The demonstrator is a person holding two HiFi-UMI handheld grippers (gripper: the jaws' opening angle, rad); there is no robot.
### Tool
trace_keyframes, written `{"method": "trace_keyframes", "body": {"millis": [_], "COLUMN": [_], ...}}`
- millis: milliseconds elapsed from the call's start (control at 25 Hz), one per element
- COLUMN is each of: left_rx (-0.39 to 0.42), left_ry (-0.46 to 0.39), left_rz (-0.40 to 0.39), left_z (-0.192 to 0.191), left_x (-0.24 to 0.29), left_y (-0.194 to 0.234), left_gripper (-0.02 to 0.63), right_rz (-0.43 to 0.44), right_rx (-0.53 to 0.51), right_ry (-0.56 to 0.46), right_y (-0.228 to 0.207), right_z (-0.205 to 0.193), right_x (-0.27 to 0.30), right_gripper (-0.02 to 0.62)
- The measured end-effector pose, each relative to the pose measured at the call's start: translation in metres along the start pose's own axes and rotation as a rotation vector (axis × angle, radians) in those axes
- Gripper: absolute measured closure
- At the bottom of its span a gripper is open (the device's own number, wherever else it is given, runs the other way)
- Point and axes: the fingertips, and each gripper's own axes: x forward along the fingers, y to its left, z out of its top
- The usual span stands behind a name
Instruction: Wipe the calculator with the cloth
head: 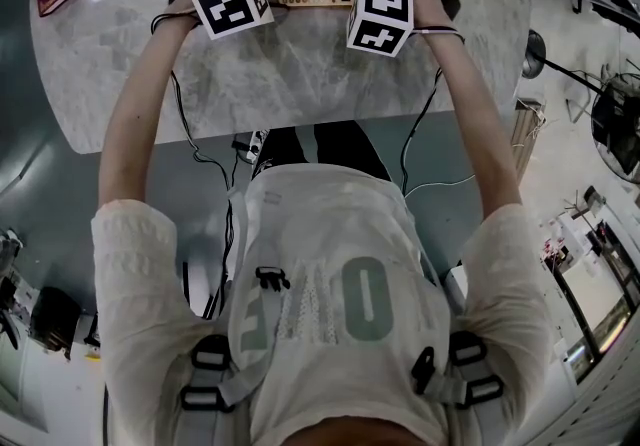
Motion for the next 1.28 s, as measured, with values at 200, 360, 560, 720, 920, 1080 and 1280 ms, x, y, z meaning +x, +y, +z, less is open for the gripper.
{"method": "trace_keyframes", "body": {"millis": [200,360,560,720,920,1080,1280], "left_rx": [-0.002,-0.007,-0.008,-0.008,-0.010,-0.009,-0.009], "left_ry": [-0.004,-0.002,0.001,0.003,0.000,-0.001,-0.008], "left_rz": [0.005,0.010,0.006,0.006,0.002,0.003,0.002], "left_z": [-0.001,0.002,0.000,0.001,0.001,0.002,0.003], "left_x": [-0.001,-0.002,-0.002,-0.002,-0.002,-0.003,-0.002], "left_y": [0.001,0.001,0.000,-0.001,-0.002,-0.001,-0.001], "left_gripper": [0.272,0.272,0.272,0.272,0.272,0.272,0.272], "right_rz": [-0.025,-0.005,0.038,0.071,0.067,0.057,0.064], "right_rx": [-0.030,-0.075,-0.074,-0.057,-0.029,-0.026,-0.014], "right_ry": [0.028,0.051,0.041,0.031,0.020,0.018,0.015], "right_y": [0.004,0.018,0.041,0.059,0.069,0.069,0.068], "right_z": [0.002,0.004,0.009,0.011,0.010,0.010,0.009], "right_x": [-0.001,-0.007,-0.014,-0.023,-0.027,-0.028,-0.027], "right_gripper": [0.545,0.545,0.545,0.545,0.545,0.545,0.545]}}
